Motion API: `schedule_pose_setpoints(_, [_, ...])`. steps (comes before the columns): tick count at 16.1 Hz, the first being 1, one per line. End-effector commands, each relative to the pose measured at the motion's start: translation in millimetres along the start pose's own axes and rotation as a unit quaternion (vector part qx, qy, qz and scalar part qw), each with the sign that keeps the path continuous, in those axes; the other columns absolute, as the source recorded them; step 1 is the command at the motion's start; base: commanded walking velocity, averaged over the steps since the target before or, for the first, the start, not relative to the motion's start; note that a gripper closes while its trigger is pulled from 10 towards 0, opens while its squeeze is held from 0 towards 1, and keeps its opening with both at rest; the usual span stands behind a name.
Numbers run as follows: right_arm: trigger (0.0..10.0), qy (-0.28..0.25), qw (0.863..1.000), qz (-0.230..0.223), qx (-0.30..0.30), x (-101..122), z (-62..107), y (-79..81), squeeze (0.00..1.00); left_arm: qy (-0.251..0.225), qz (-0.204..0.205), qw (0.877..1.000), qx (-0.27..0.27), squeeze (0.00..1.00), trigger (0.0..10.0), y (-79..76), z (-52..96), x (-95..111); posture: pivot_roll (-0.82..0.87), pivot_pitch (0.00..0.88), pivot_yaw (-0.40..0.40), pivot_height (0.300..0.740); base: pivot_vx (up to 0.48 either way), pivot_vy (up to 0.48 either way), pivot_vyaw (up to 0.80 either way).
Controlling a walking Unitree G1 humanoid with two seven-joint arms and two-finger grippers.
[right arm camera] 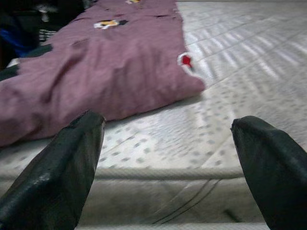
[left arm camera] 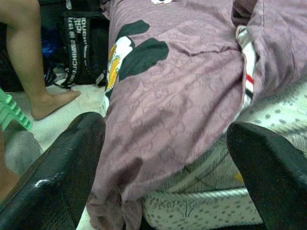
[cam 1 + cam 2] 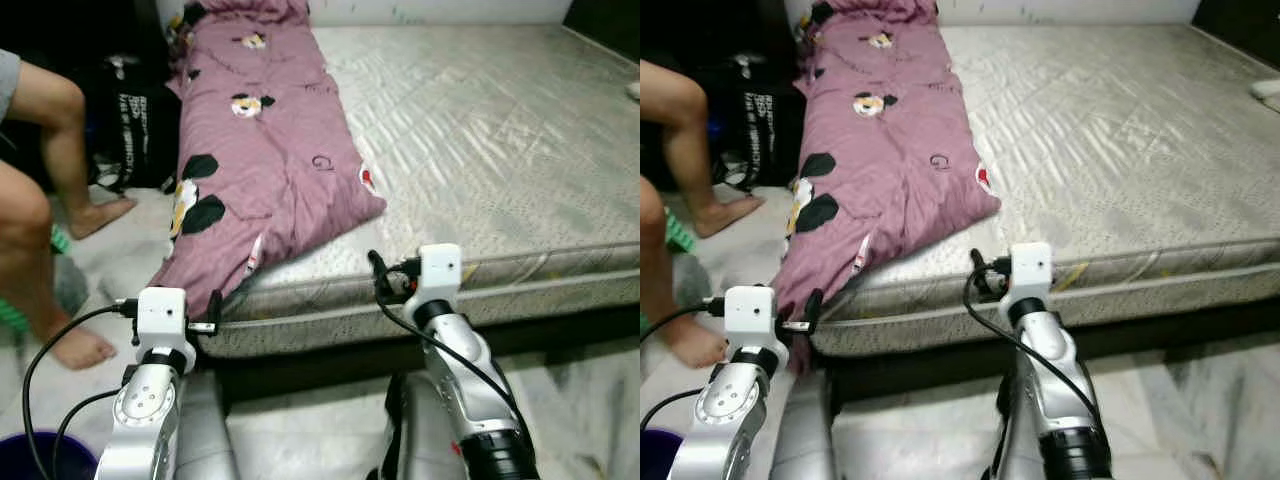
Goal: Clean up the room
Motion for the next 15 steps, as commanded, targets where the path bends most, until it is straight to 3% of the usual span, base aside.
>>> schedule_pose_setpoints(1, [10.0,0.001,1.0,0.004,0.004,1,-1.7,-0.1,0.0,0.002,-0.003,1.0,0.002,0.0,10.0,1.7,-0.4,1,0.09,0.0,-0.036,0.495,0.0,0.0,0.0])
schedule_pose_setpoints(8, [10.0,0.004,1.0,0.003,0.011,0,-3.3,0.9,0.0,0.003,0.002,1.0,0.002,0.0,10.0,0.6,0.5,0,0.09,0.0,-0.038,0.495,0.291,0.0,0.0])
schedule_pose_setpoints(15, [10.0,0.021,0.999,0.03,0.021,-9,-18.9,-5.5,0.0,0.001,-0.003,1.0,0.007,0.0,10.0,0.6,4.0,2,0.12,0.0,-0.049,0.495,0.0,0.0,0.0])
Point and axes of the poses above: a point about 5 cm out from each wrist's last joint towards the gripper, its own z axis pointing back from the gripper into the wrist, its own x axis along the axis of the wrist's last joint, y = z × x, the point moved 4 cm from there along -z, pointing out of the wrist towards the gripper, and after that the axes turned 13 degrees about z, right-handed, at the moved point
